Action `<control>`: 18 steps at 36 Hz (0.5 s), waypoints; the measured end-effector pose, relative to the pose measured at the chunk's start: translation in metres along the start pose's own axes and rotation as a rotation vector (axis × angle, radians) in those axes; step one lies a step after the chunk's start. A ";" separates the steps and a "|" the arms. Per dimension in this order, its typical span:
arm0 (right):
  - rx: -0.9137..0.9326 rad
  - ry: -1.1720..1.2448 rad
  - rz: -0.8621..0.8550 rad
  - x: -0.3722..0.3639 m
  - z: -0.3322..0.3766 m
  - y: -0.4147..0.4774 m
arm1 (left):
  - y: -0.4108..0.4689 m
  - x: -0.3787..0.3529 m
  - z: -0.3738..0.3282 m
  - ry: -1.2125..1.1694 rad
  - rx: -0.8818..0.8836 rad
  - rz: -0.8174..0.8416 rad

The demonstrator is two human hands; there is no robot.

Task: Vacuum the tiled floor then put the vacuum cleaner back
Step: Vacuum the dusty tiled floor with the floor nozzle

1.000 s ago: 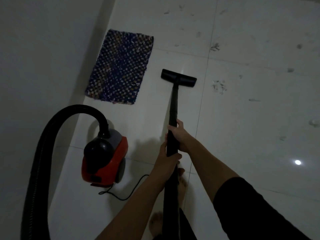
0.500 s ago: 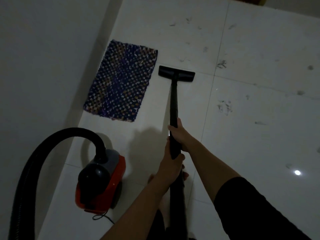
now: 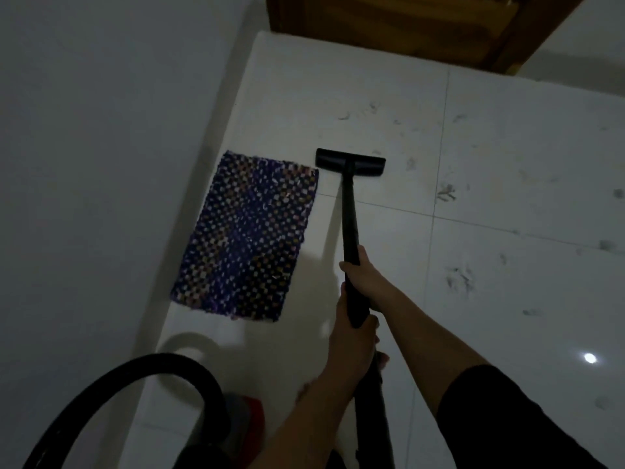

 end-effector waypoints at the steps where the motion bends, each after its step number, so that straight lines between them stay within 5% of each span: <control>1: 0.000 -0.011 0.007 -0.003 0.006 0.007 | 0.004 0.004 -0.005 -0.003 0.005 -0.011; 18: -0.005 -0.079 0.161 -0.036 0.080 0.127 | 0.073 0.046 -0.110 -0.048 -0.030 -0.143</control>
Point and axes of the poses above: each hand's wrist, its own y-axis towards the middle knuckle, its own x-axis out of the back of the hand, z = x × y, the point moved 8 cm from there along y, towards the middle knuckle, and after that the axes turned 11 degrees about x, right-handed, at the moved point
